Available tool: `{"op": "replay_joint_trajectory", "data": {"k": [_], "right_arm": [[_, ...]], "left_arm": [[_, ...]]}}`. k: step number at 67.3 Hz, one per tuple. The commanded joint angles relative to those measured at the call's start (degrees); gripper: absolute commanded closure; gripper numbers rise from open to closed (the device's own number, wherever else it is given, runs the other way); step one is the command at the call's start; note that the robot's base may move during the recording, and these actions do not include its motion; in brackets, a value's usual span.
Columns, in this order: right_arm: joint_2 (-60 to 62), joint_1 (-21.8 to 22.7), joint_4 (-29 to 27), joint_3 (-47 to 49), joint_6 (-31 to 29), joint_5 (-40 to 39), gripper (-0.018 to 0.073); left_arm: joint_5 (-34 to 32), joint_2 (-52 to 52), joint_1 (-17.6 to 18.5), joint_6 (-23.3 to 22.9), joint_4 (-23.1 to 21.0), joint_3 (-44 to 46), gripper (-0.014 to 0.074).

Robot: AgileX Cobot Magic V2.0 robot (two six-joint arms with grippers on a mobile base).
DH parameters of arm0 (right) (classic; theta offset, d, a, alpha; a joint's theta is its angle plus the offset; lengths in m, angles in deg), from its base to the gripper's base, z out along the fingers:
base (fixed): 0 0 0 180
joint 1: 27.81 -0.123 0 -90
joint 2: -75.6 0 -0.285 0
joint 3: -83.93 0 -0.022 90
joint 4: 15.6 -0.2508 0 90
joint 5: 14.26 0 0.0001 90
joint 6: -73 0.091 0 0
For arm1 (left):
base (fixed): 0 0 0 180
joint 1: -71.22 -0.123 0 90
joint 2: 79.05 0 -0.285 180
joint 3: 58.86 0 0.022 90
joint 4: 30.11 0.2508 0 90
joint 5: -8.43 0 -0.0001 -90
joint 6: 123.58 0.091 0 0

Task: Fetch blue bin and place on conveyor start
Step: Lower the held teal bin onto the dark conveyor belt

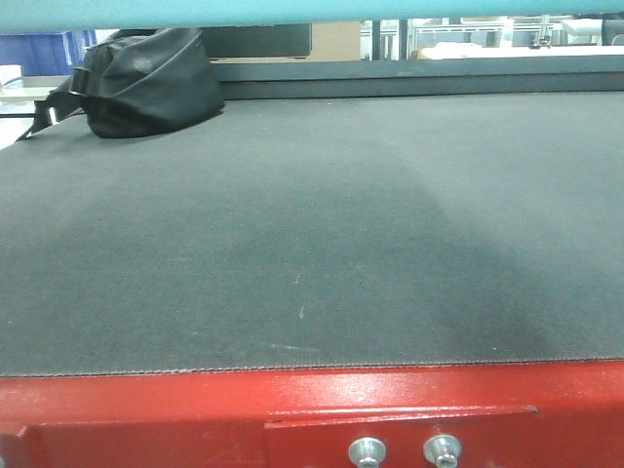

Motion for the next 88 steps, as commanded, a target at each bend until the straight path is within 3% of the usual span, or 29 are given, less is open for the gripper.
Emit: {"op": "replay_joint_trajectory", "data": {"k": [1, 41, 62, 68, 73, 76, 82, 88], "right_arm": [[0.2, -0.7, -1.3, 0.3, -0.3, -6.3, 0.0724], [0.2, -0.7, -1.3, 0.3, -0.3, -10.9, 0.0724], [0.2, -0.7, -2.3, 0.3, -0.1, -6.5, 0.0724], [-0.7, -0.7, -2.3, 0.3, 0.7, -3.7, 0.0726], [-2.4, -0.7, -2.3, 0.2, 0.7, -2.0, 0.0726], [-3.3, -0.7, -3.0, 0.1, 0.7, -1.9, 0.0726], [-5.3, -0.7, -4.5, -0.6, 0.8, -3.9, 0.0726], [-7.2, -0.6, -4.7, -2.3, 1.4, -7.8, 0.0726]], "left_arm": [[-4.4, 0.2, 0.8, -0.4, -0.2, 0.6, 0.0708], [-4.7, 0.2, 0.8, -0.4, -0.2, 0.6, 0.0708], [-7.0, 0.2, 0.8, -0.4, -0.8, 0.6, 0.0708], [-6.9, 0.2, 0.0, -0.4, -4.9, 0.6, 0.0708], [-7.2, 0.2, -3.2, 0.2, -12.2, 0.2, 0.0708], [-7.9, 0.2, -4.6, 0.4, -14.2, -0.4, 0.0708], [-12.2, 0.2, -8.4, 4.5, -19.0, -3.0, 0.0708], [-16.7, 0.2, -11.0, 5.8, -21.2, -6.5, 0.0708]]}}
